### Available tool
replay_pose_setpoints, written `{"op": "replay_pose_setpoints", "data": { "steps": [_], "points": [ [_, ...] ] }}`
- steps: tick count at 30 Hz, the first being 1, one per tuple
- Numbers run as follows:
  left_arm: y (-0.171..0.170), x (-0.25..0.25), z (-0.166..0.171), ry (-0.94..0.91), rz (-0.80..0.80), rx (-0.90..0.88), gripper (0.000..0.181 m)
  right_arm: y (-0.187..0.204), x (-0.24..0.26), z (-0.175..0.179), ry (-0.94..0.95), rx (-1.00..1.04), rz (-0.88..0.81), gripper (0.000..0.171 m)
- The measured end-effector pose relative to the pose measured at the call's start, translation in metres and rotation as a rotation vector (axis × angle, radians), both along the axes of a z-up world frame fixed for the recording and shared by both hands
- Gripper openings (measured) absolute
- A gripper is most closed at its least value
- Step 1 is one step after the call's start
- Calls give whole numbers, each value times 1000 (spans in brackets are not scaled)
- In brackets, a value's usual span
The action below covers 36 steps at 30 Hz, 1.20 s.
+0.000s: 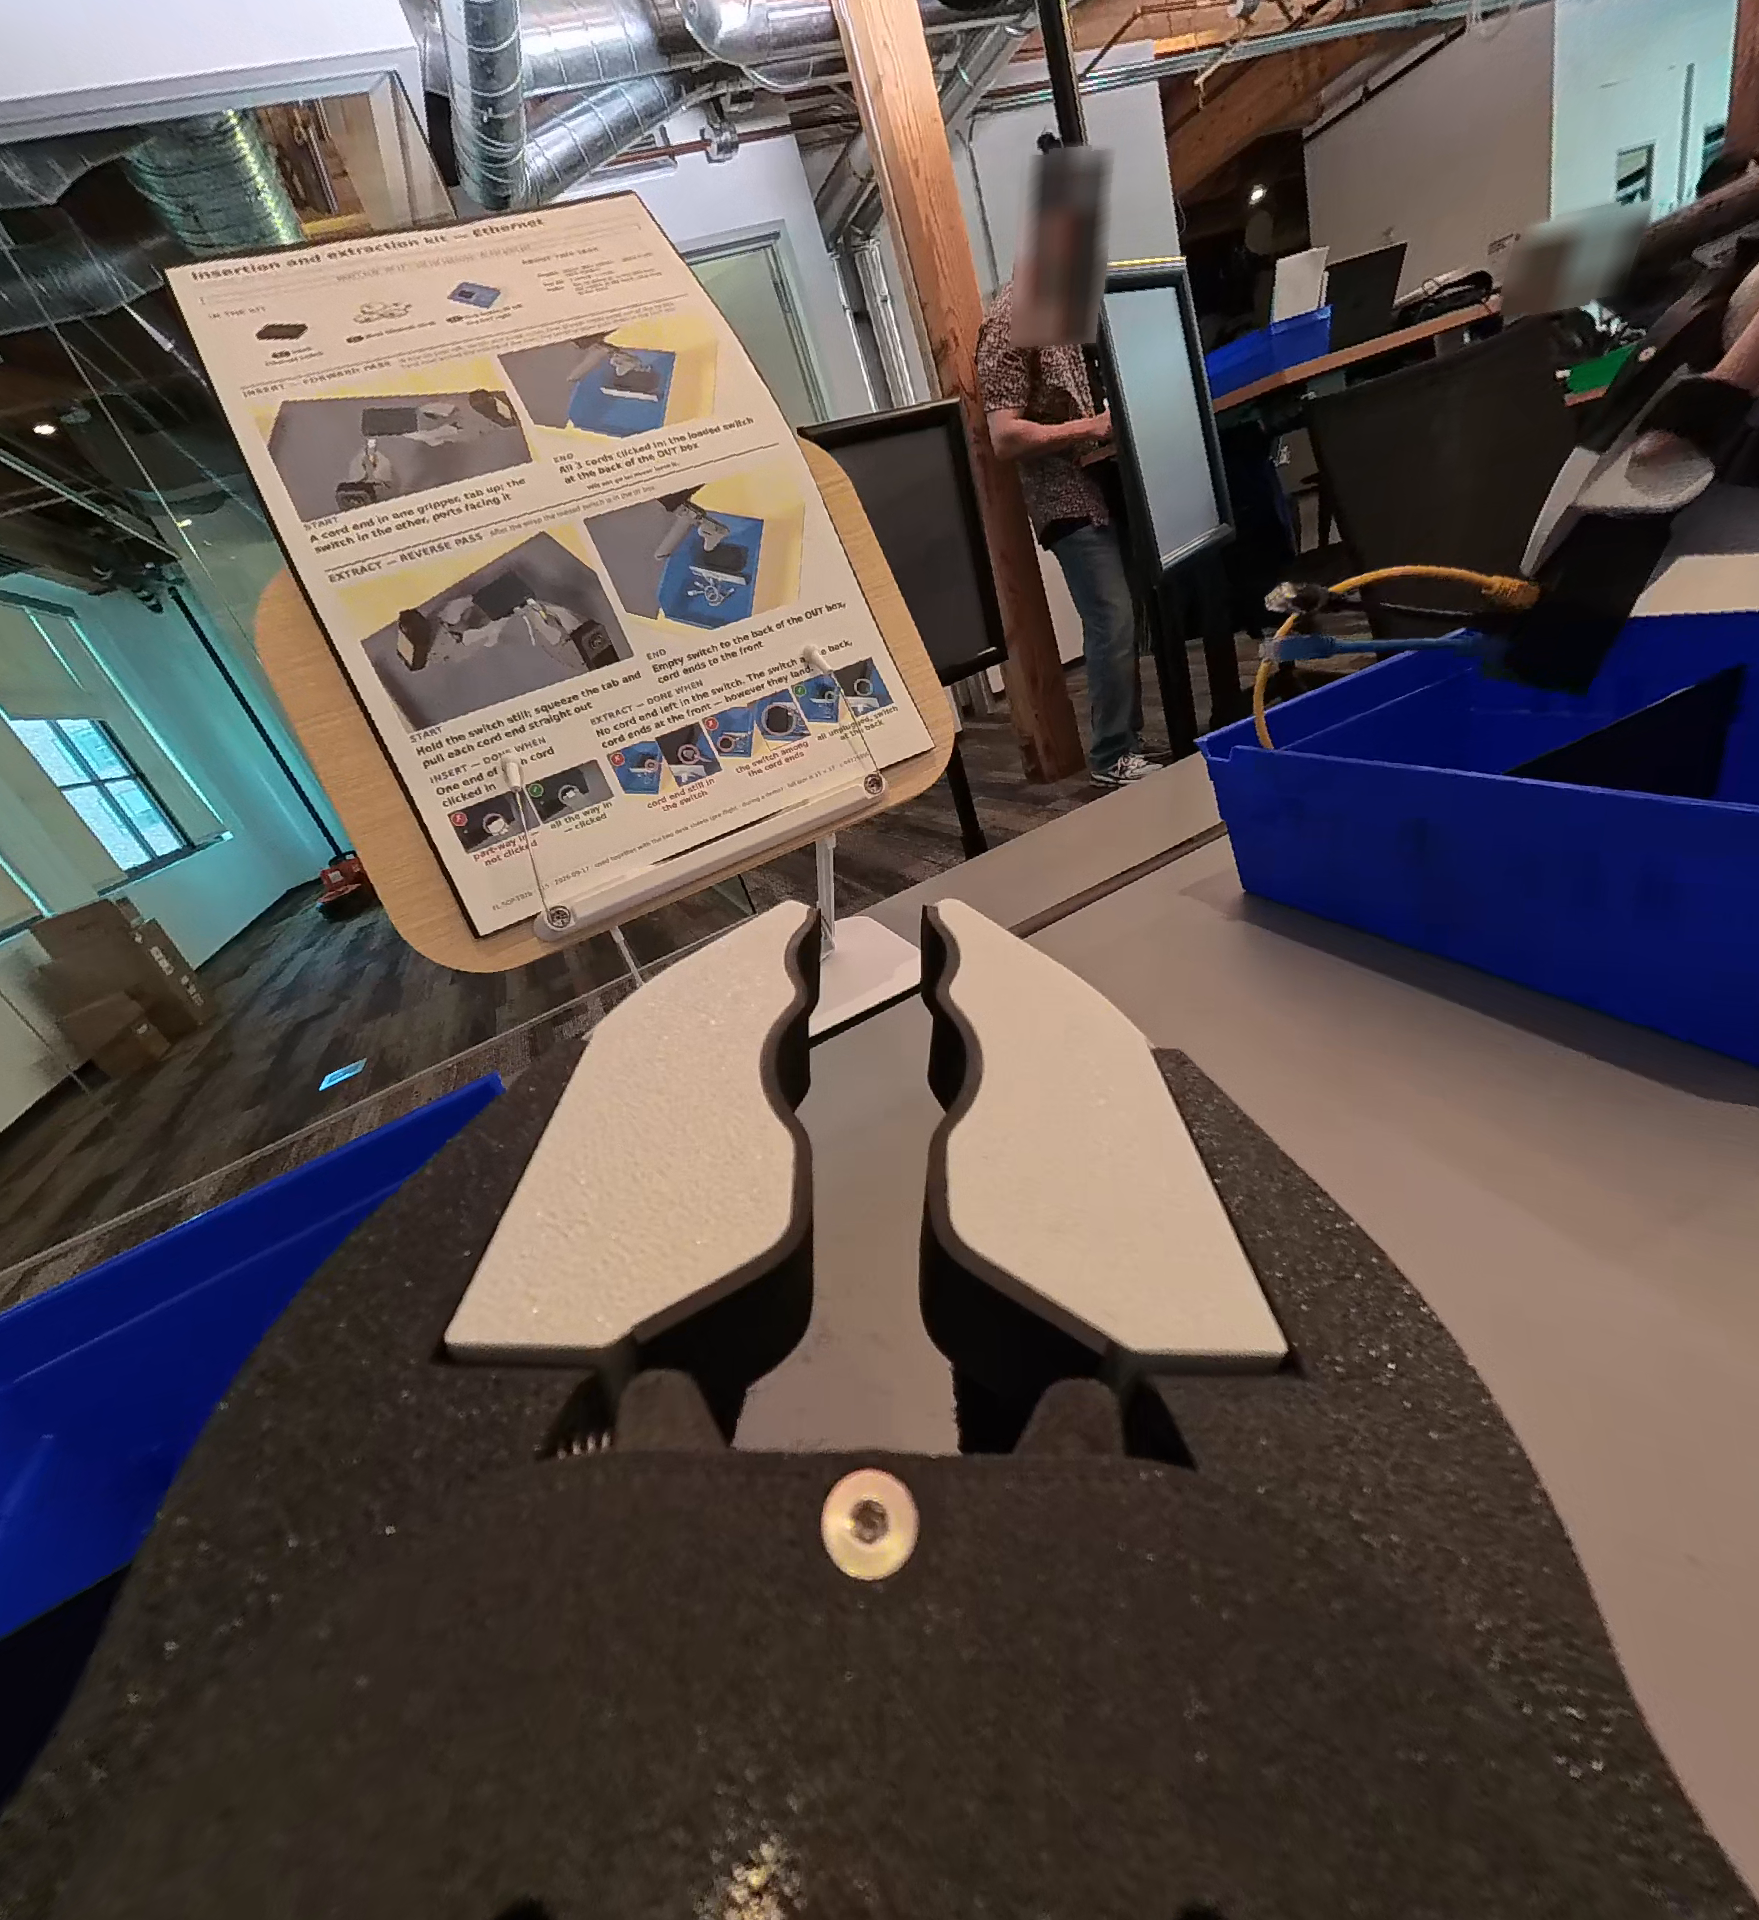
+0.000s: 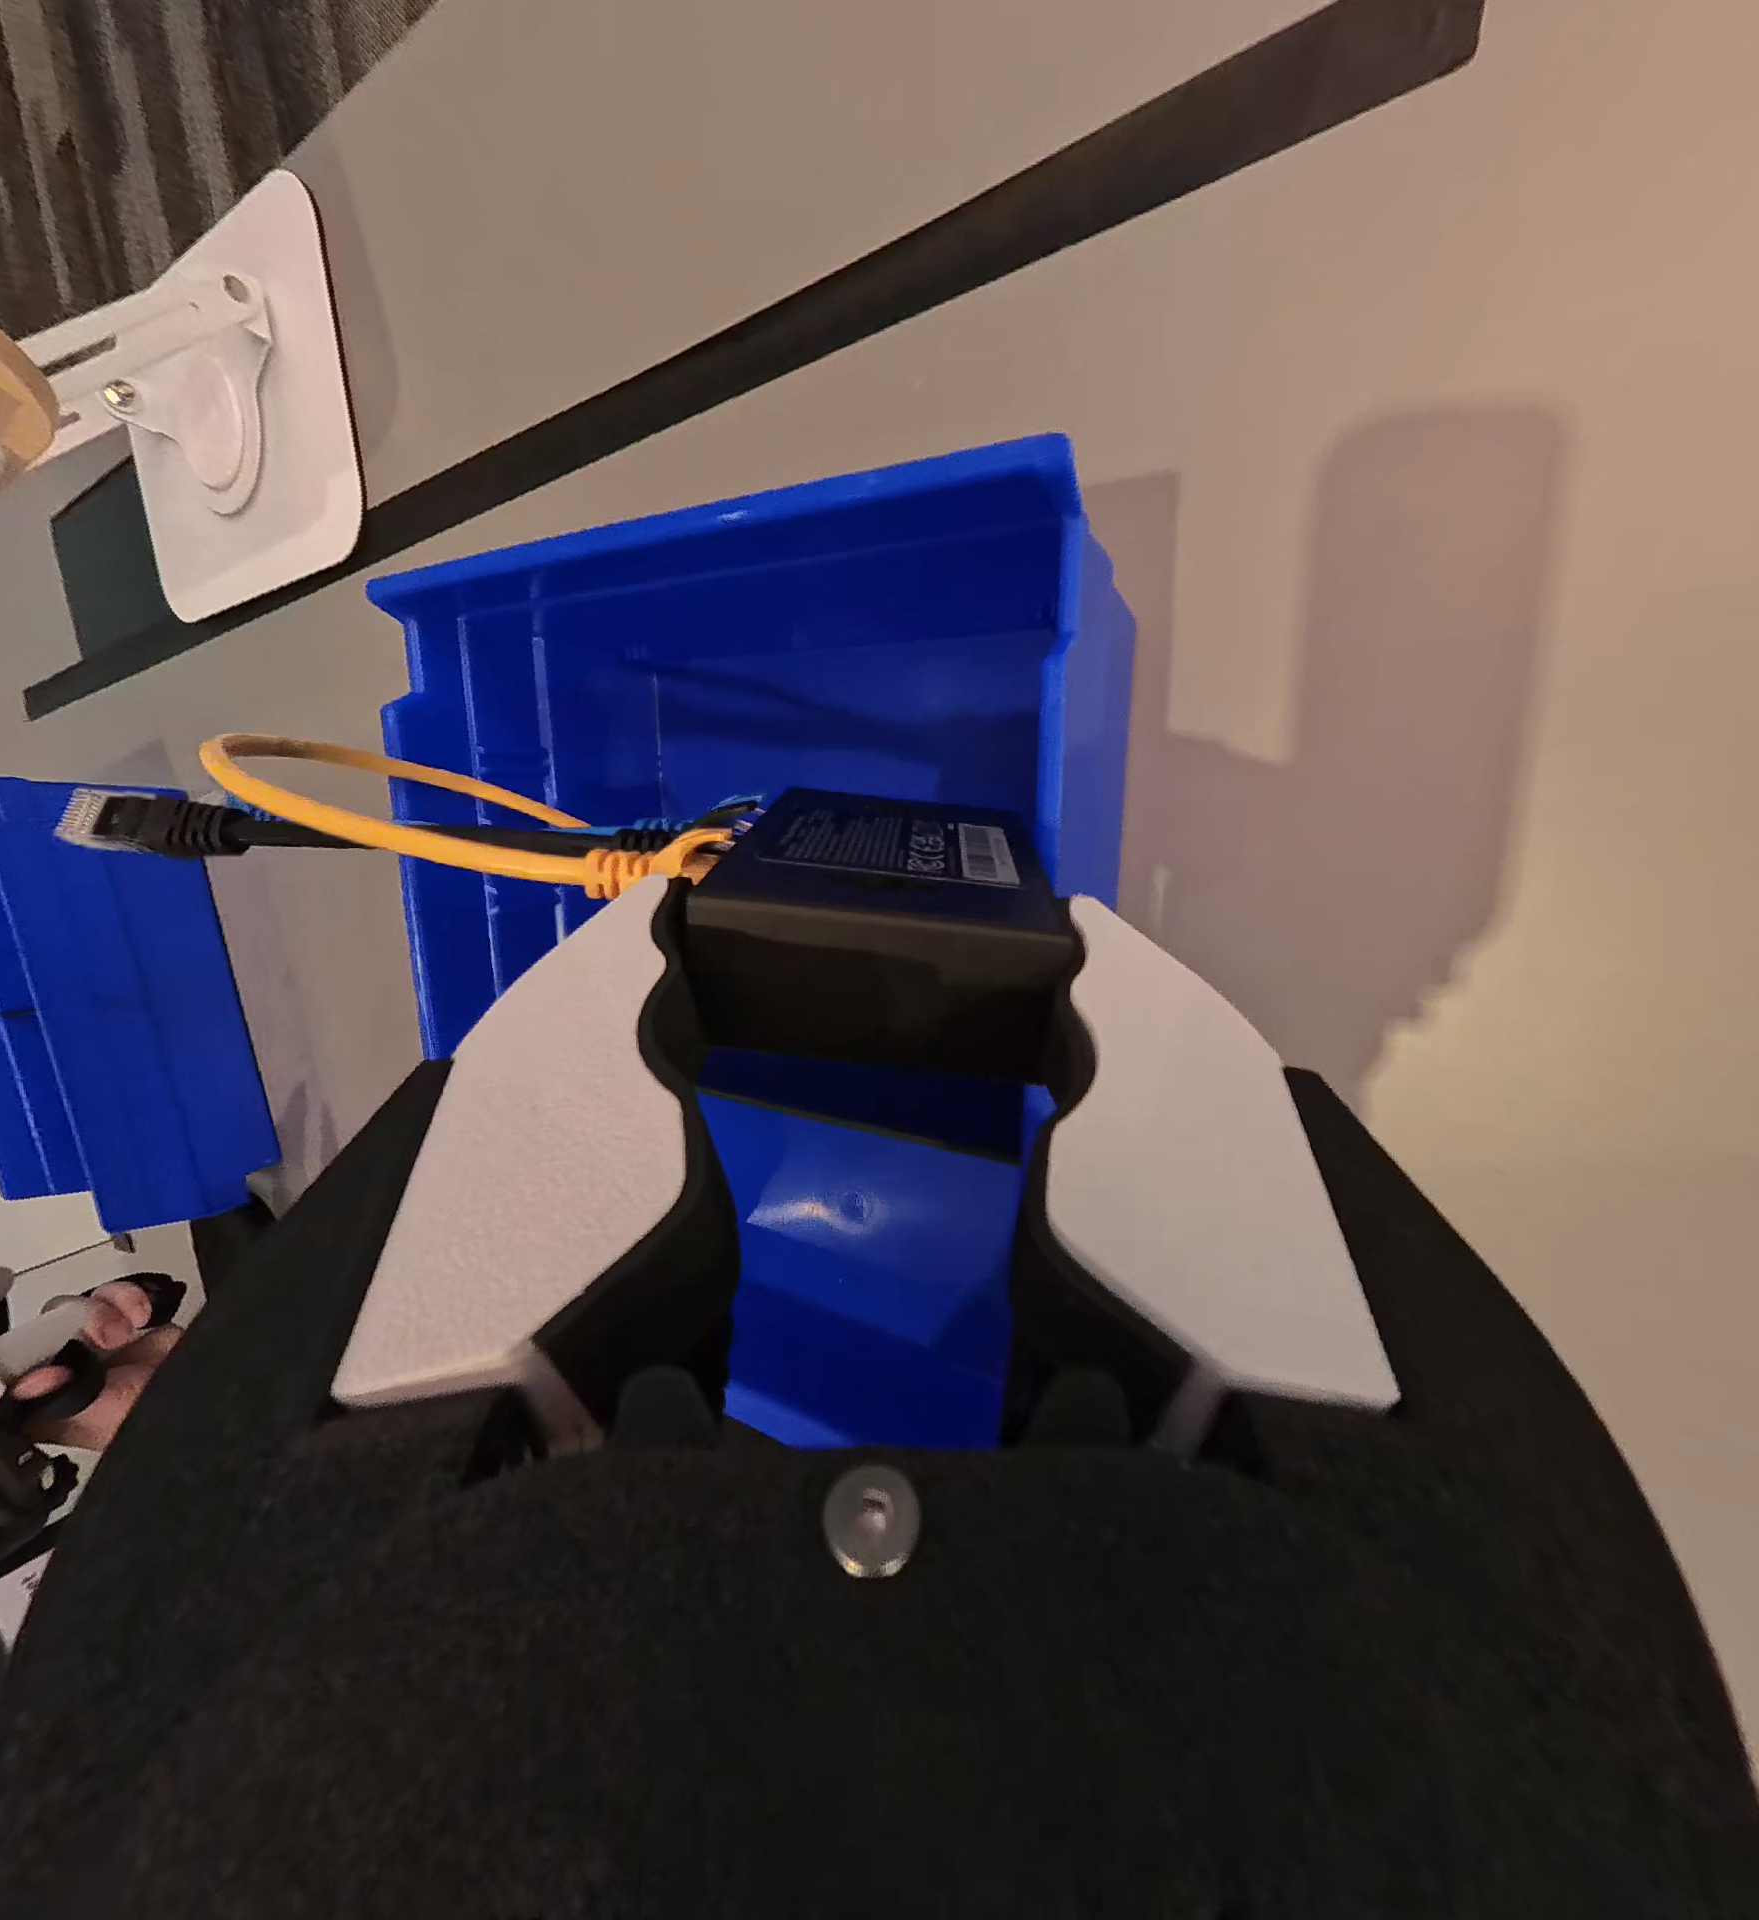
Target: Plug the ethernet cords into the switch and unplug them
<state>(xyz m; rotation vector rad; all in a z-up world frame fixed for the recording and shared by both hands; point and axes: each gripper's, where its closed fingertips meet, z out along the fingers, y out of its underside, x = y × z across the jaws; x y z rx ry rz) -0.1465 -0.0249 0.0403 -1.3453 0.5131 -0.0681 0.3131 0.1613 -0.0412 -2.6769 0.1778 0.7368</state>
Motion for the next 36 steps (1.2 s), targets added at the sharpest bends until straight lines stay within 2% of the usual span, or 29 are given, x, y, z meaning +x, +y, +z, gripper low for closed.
{"op": "replay_pose_setpoints", "data": {
  "steps": [18,28,36],
  "points": [
    [-2,3,1,13,-2,9,18,2,-2,-5,-20,13,-8,63],
    [0,5,-2,21,-4,1,18,3,-5,-10,-187,-19,40,63],
    [0,5,-3,22,-6,-3,17,3,-10,-12,-257,-88,14,63]
  ]
}}
